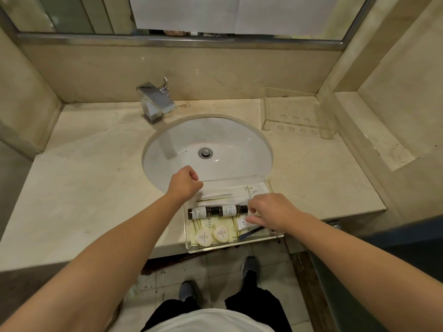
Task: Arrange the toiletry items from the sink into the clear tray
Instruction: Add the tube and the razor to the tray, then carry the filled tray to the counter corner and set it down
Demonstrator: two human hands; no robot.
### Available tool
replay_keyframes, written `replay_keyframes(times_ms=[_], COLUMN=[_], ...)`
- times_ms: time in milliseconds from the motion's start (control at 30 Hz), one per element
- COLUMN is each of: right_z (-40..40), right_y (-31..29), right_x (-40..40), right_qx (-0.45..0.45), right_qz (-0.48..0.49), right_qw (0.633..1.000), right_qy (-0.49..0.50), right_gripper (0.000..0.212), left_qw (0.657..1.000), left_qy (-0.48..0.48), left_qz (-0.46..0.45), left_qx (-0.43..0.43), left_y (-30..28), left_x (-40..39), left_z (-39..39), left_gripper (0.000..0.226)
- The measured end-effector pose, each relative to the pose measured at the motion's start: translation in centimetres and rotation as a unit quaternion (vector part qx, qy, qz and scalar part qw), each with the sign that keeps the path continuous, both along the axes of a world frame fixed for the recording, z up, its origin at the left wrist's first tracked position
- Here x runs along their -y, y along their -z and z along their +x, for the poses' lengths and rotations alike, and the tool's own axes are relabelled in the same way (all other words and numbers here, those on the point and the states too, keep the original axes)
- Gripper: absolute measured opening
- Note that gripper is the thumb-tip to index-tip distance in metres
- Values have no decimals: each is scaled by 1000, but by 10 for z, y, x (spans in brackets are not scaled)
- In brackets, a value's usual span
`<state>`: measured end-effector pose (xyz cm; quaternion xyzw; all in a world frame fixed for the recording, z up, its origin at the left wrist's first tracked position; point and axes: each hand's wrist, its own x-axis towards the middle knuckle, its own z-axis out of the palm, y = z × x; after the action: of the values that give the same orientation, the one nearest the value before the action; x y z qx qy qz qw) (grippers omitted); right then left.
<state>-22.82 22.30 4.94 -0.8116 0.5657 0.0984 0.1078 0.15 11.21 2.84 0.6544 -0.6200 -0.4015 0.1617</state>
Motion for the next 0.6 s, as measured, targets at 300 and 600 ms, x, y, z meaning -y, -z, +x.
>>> replay_keyframes(times_ms=[300,600], right_z=[-1,-15], right_y=[14,29], right_x=[15,26], right_qx=[45,9], right_qz=[-55,66], right_qw=[953,894], right_qy=[296,444], right_gripper=[15,25], left_qw=[994,973], left_qy=[-76,-144], left_qz=[67,174], left_qx=[40,-38], left_y=[14,18], left_x=[-1,-5], left_z=[24,25], left_gripper=[10,13])
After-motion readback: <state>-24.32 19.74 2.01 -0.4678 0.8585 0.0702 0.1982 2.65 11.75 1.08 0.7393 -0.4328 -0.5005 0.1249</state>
